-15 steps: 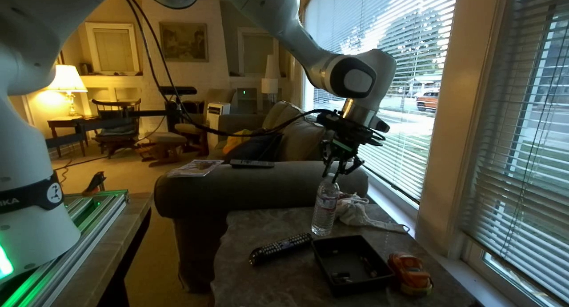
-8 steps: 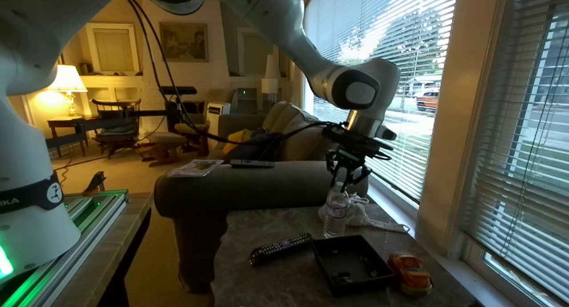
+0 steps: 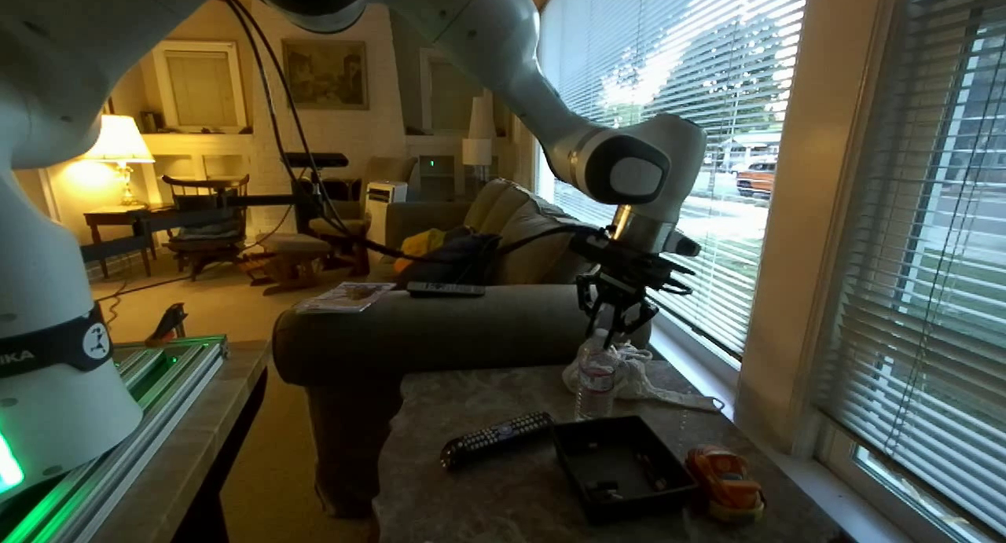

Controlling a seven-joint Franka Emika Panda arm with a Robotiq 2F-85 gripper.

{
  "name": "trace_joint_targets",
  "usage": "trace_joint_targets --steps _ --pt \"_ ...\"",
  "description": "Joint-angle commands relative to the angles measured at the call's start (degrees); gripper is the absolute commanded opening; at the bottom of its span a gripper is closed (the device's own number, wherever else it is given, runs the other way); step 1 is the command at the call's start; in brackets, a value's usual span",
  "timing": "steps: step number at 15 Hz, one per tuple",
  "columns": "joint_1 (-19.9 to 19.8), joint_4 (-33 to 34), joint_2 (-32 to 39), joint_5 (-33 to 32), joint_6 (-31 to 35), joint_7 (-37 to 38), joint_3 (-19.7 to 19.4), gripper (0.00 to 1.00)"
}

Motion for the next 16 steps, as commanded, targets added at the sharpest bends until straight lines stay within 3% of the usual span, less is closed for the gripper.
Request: trace_joint_targets --steps 1,2,8,13,16 --pt "-0.12 1.15 0.89 -1.22 0.24 -0.11 0.38 0.57" --pt "-0.14 1.14 0.98 -1.21 0.29 -0.07 0.38 0.58" --pt "-0.15 1.36 0.81 -1.08 0.13 0.18 0.40 0.98" --pt "-0.30 -0.10 -1.68 -1.50 0.53 -0.52 0.39 1.00" --pt "-2.01 -1.73 -4.74 -2.61 1.24 -1.17 -1.54 1.00"
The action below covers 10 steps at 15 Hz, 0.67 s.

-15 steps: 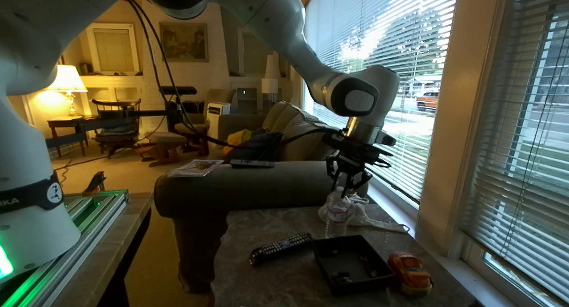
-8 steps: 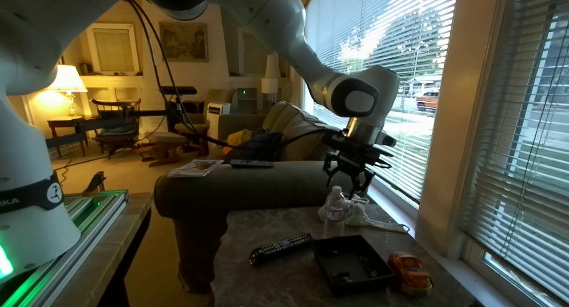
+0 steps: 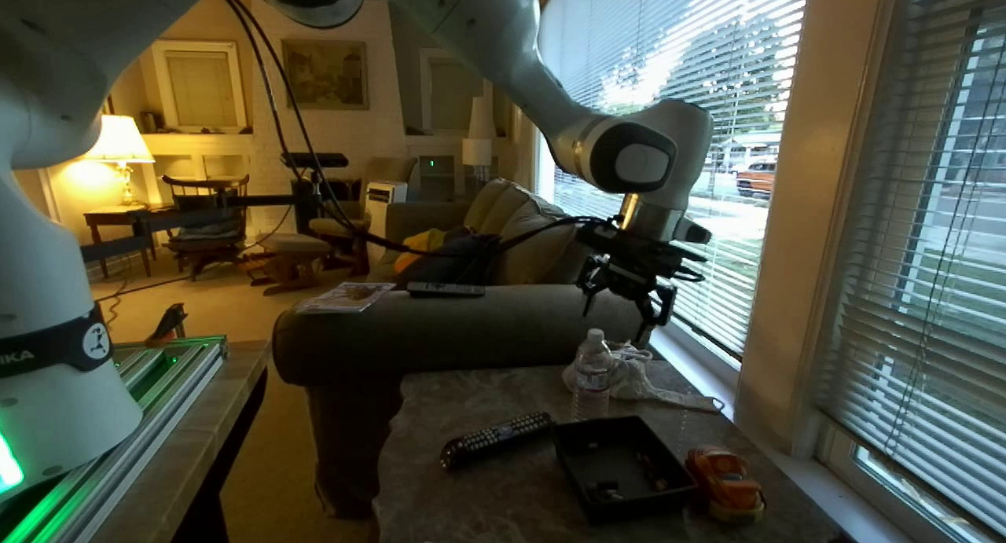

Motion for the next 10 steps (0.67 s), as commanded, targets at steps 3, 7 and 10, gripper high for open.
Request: trace_joint_targets --steps 3,7,10 --pt "-3.70 -3.56 -6.05 -4.55 1.38 -1.89 -3.73 1.00" --pt "-5.51 -0.10 -4.59 -4.16 0.13 -1.71 -4.40 1.00" --pt "-5.58 -0.06 -4.38 -4.08 0.13 -1.75 -4.09 1.00"
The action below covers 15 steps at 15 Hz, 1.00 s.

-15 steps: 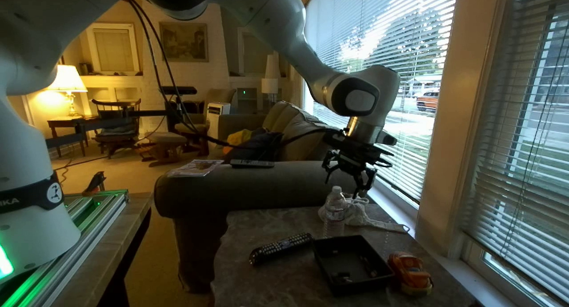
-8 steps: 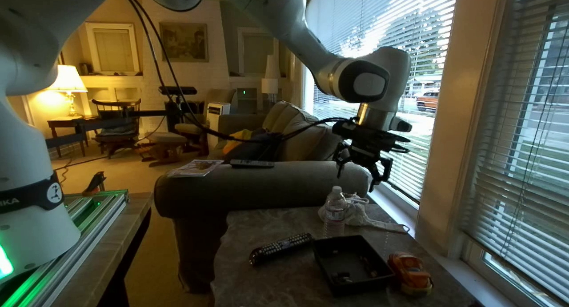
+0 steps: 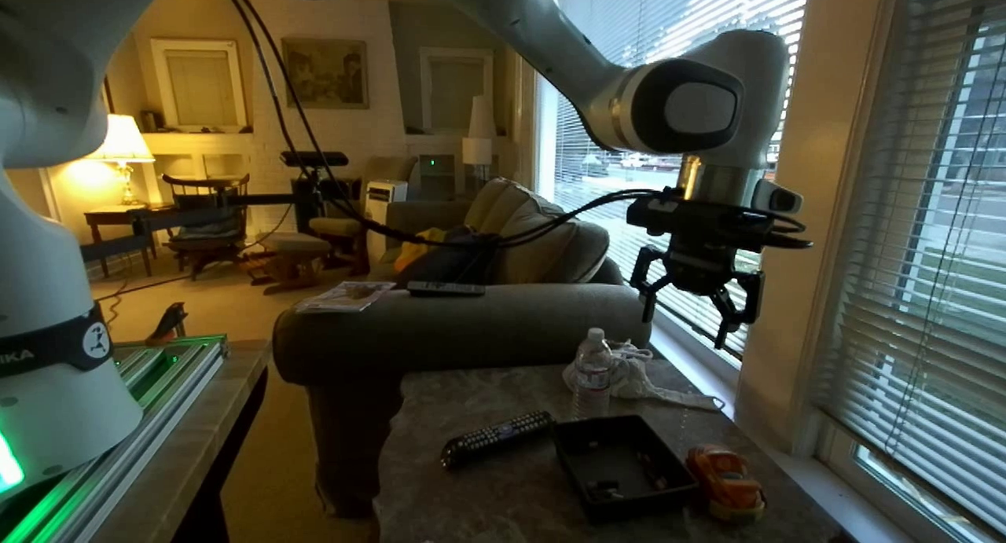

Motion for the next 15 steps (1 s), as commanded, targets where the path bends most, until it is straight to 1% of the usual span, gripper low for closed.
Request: trace_joint_targets --steps 1,2,4,6,8,11,15 --pt "-0.40 -0.70 -0.31 -0.50 0.30 -1.80 1.22 1.00" --pt "-1.08 -0.53 -0.06 -0.12 -1.02 -4.58 2.19 1.00" --pt "-1.50 -0.53 0.63 -1.09 -2.96 -9.78 2.51 1.00" --pt "-1.93 -0.62 1.57 -1.49 -4.45 -15.13 2.33 1.00" --pt "-2.12 -0.65 2.61 -1.80 -4.52 -19.50 1.87 1.00" --pt "-2.20 -0.80 4.20 -2.66 -2.93 -24.66 1.02 1.00" --pt "-1.82 -0.19 6.11 -5.17 3.28 -27.43 -0.76 1.00"
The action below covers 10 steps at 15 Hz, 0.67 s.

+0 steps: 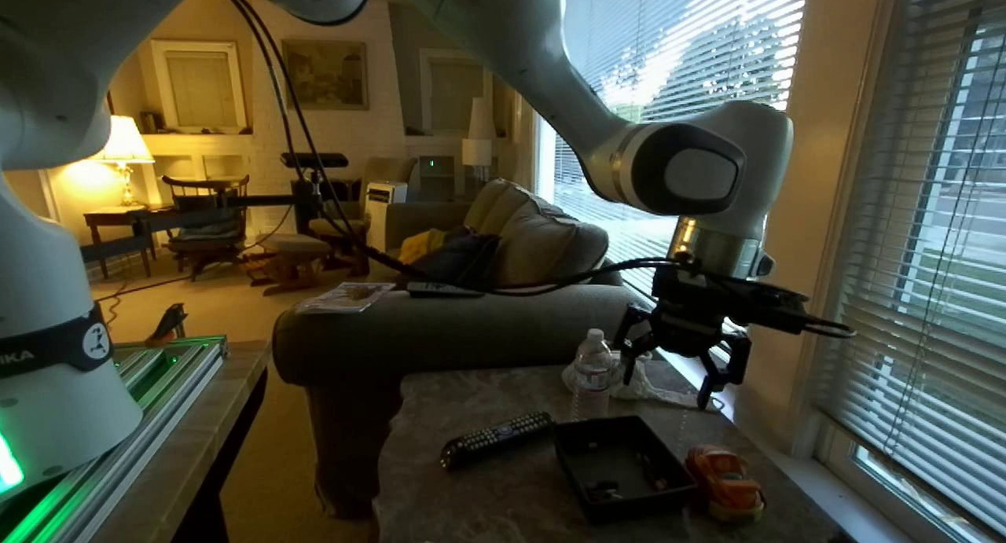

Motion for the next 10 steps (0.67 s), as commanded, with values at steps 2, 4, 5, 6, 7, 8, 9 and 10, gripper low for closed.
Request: trace_joint_targets --steps 2,4,5,6,7,8,9,10 --pt "-0.07 1.21 2.09 -3.17 7.32 -2.63 -1.09 1.00" --pt "-0.75 3.28 3.72 -2.29 7.92 -3.15 -0.89 1.00" --pt "-1.60 5.05 4.54 -0.26 5.02 -2.25 -0.15 1.00" --pt "-0.78 1.37 2.27 -1.51 7.01 -1.87 -0.81 1.00" --pt "-1.08 2.00 2.73 -1.40 6.73 -1.90 -0.71 1.00" --pt "-1.30 2.48 3.11 -1.36 6.63 -1.92 -0.67 1.00" --pt "-1.42 2.73 3.30 -1.34 6.56 -1.93 -0.67 1.00" --pt "-1.46 2.92 3.43 -1.33 6.51 -1.93 -0.67 1.00"
